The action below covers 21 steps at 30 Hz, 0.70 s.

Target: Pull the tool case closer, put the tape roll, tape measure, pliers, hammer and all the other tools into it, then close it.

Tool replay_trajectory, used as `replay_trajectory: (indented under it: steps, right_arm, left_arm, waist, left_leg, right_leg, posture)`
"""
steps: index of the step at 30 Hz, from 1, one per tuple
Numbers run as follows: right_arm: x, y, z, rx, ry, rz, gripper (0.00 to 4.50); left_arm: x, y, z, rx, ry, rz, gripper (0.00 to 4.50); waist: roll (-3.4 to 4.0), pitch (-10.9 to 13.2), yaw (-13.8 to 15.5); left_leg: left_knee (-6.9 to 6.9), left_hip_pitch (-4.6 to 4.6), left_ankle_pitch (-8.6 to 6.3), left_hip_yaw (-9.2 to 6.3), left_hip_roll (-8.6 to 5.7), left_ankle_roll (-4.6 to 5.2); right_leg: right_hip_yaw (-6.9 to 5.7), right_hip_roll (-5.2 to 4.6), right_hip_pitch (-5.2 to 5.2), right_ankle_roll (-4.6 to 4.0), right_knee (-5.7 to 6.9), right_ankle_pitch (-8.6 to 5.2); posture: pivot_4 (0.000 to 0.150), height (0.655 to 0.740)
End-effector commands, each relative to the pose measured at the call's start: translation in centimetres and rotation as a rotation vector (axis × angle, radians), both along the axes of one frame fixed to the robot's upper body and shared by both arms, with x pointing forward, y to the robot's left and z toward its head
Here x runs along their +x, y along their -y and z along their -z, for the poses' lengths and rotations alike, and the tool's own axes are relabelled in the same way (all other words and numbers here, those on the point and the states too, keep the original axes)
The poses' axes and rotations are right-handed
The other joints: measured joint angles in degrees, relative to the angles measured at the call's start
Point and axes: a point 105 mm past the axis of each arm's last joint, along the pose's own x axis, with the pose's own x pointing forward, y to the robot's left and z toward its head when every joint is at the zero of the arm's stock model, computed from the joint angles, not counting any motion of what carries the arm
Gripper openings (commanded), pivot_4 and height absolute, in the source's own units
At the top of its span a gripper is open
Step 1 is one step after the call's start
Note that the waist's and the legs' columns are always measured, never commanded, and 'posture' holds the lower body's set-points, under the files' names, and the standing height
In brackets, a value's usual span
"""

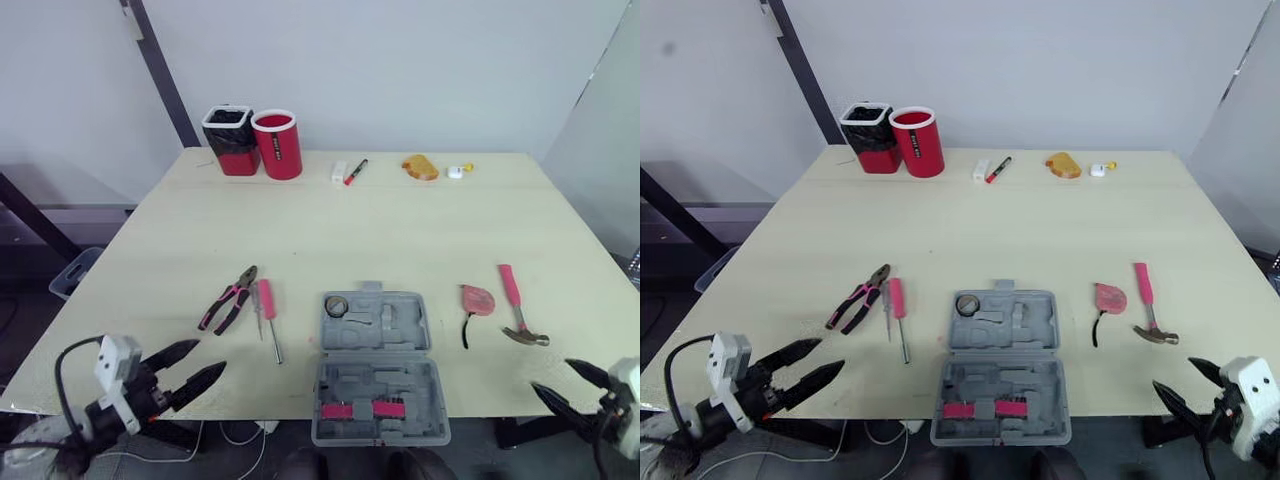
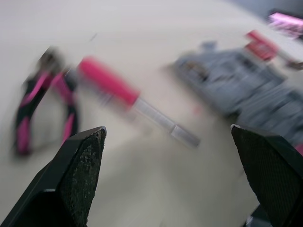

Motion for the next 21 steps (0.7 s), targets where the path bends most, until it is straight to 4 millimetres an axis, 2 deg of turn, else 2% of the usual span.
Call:
replay_trajectory:
  steps: [1,5,8,12,16,21]
  right_arm:
    - [2.0,-1.6,-0.5,0.001,0.006,0.064,4.47]
    - [3.9,-3.9,0.1,0.012,-0.039,0.123,4.47]
    - [5.9,-6.0,1.1,0.040,-0.073,0.244,4.47]
    - [7.7,-7.0,1.7,0.061,-0.082,0.388,4.47]
    - [8.3,-7.7,1.9,0.059,-0.100,0.430,4.47]
    - [9.4,-7.2,3.0,0.062,-0.131,0.529,4.47]
  left_arm:
    - [0.6,3.1,-3.1,-0.018,0.081,0.166,4.50]
    - [1.0,5.7,-5.1,-0.018,0.126,0.320,4.50]
    - [0.9,7.9,-6.6,0.008,0.171,0.478,4.50]
    - [1.0,8.8,-7.3,0.012,0.184,0.545,4.50]
    - [1.0,9.2,-7.4,0.020,0.191,0.574,4.50]
    - [1.2,9.2,-7.5,0.014,0.198,0.567,4.50]
  waist:
    - [0.02,0.0,0.0]
    - [0.02,0.0,0.0]
    - [-0.06,0.0,0.0]
    - [-0.03,0.0,-0.2]
    - [-0.03,0.0,-0.1]
    - [-0.04,0.0,-0.3]
  left_leg:
    - [-0.01,0.00,0.02,0.01,-0.02,0.04]
    - [-0.10,-0.03,0.16,0.07,-0.14,0.27]
    - [-0.24,-0.04,0.16,0.16,-0.21,0.28]
    - [-0.23,-0.03,0.17,0.16,-0.22,0.28]
    - [-0.23,-0.03,0.17,0.22,-0.23,0.29]
    - [-0.22,-0.01,0.18,0.29,-0.24,0.29]
  right_leg:
    - [0.01,0.00,0.00,-0.02,0.00,0.01]
    - [0.02,0.21,0.02,-0.04,0.00,0.02]
    - [0.08,0.27,-0.02,-0.02,-0.01,0.01]
    - [0.13,0.46,-0.07,-0.03,0.03,0.02]
    - [0.19,0.48,-0.07,-0.02,0.03,0.02]
    - [0.19,0.50,-0.05,0.00,0.05,0.02]
  posture:
    - [0.150,0.7400]
    - [0.150,0.7400]
    - [0.150,0.7400]
    - [0.150,0.7400]
    - [0.150,0.7400]
    - [0.150,0.7400]
